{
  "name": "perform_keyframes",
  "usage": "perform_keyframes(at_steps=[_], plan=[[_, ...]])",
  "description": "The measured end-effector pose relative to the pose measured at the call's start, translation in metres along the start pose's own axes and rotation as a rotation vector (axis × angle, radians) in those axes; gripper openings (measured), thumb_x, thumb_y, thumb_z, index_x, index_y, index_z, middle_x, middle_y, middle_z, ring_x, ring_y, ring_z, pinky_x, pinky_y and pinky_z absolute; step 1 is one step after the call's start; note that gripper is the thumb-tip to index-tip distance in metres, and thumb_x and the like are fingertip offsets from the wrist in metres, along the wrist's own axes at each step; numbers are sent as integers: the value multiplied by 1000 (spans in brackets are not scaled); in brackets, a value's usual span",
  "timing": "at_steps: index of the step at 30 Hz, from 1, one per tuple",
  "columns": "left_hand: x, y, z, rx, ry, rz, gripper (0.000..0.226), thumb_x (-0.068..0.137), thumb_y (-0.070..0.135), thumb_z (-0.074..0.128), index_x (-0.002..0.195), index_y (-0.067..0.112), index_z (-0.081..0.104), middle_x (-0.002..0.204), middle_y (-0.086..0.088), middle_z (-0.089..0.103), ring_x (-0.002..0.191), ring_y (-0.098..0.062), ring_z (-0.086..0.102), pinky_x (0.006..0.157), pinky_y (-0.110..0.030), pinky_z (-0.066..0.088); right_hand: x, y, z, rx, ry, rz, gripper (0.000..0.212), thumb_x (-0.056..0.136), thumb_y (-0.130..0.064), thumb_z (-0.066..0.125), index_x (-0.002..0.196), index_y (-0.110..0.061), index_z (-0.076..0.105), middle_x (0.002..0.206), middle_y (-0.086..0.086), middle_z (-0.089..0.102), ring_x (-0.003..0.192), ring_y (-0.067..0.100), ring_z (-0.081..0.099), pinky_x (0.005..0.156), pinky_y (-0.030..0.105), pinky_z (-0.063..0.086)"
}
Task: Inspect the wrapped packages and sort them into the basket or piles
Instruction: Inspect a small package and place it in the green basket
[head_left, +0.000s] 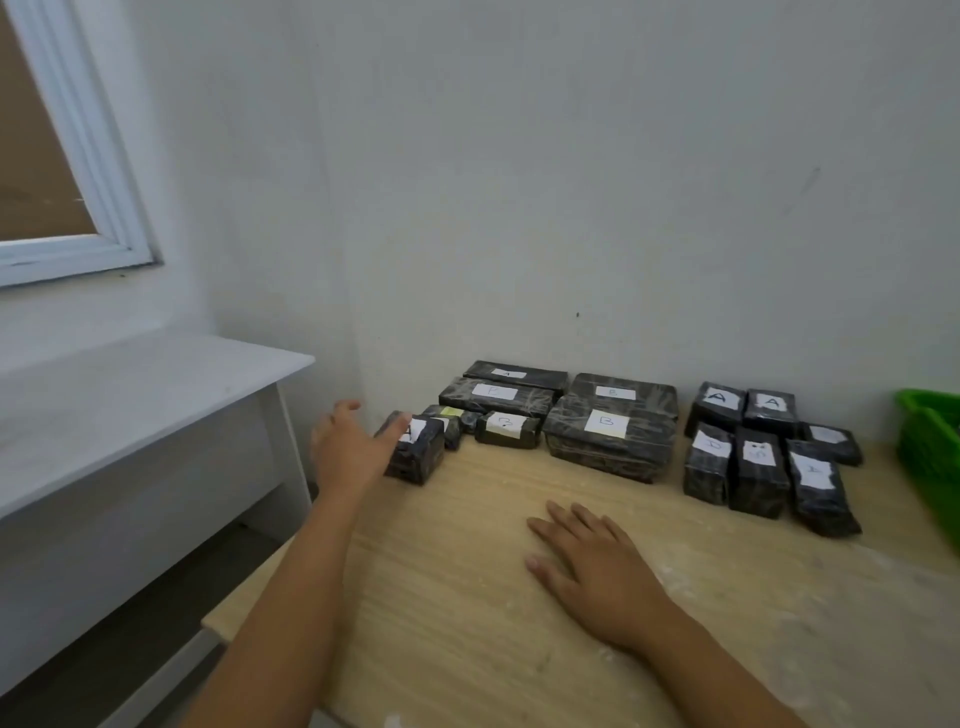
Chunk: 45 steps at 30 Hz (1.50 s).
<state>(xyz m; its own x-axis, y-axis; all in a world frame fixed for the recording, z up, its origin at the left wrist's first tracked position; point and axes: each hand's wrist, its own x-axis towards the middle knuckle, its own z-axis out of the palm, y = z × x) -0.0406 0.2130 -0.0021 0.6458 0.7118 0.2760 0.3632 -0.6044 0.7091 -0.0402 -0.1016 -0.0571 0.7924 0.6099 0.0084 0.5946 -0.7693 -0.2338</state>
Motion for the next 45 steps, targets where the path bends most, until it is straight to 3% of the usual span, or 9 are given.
perform_keyframes(at_steps=[2,5,12,20,24,28,32,37,45], plan=[[6,-8,5,65,-152,-47,90,80,79,64,146,19,50,146,-18,46,140,-38,40,113,-50,39,0,0,0,1,-4,0,75,91,-76,6,159,-46,19,171,-16,5,158,11,1,127,37,0],[3,-14,6,-75,-280,-33,68,85,70,66,129,19,66,121,-8,66,120,-28,61,93,-37,50,1,0,0,16,-5,-2,90,78,-80,-4,159,-47,18,170,-18,3,157,9,0,126,36,-1],[-22,-15,-2,-309,-254,-56,68,82,49,82,128,11,47,122,-3,58,105,-18,57,85,-30,43,0,-2,-3,32,-19,-9,94,74,-81,-7,159,-47,17,170,-17,3,157,9,-1,127,36,-3],[-52,4,5,-503,-406,92,76,76,39,89,139,37,47,123,2,62,112,-14,63,87,-29,54,-4,2,-6,164,0,-24,56,103,-61,39,156,-43,31,169,-14,17,156,9,9,128,35,4],[-75,38,30,-624,-560,128,78,71,44,92,140,33,57,124,3,67,114,-16,67,98,-39,57,-15,12,-28,576,112,48,56,99,-51,60,150,-38,42,154,-13,45,131,4,49,105,22,41],[-110,97,56,-765,-747,150,65,82,24,86,139,29,55,122,-2,66,103,-15,70,72,-26,60,-30,32,-58,915,261,166,73,85,-68,59,149,-40,36,136,-12,60,104,3,68,88,29,58],[-146,153,85,-796,-863,229,48,88,30,81,128,39,56,120,1,65,98,-13,71,71,-26,60,-57,68,-76,1116,366,280,77,80,-67,65,145,-37,38,120,-4,70,95,15,76,78,36,62],[-185,198,110,-810,-987,204,36,94,34,74,124,38,56,112,-6,68,96,-20,72,70,-30,61,-89,116,-86,1176,497,400,49,96,-39,68,139,-29,46,114,7,72,85,25,77,72,39,63],[-212,195,122,-837,-988,236,24,99,35,65,122,34,57,109,-1,70,83,-7,73,63,-20,56,-105,138,-73,1080,574,402,57,88,-51,75,134,-28,50,113,7,71,87,23,76,62,36,60]])
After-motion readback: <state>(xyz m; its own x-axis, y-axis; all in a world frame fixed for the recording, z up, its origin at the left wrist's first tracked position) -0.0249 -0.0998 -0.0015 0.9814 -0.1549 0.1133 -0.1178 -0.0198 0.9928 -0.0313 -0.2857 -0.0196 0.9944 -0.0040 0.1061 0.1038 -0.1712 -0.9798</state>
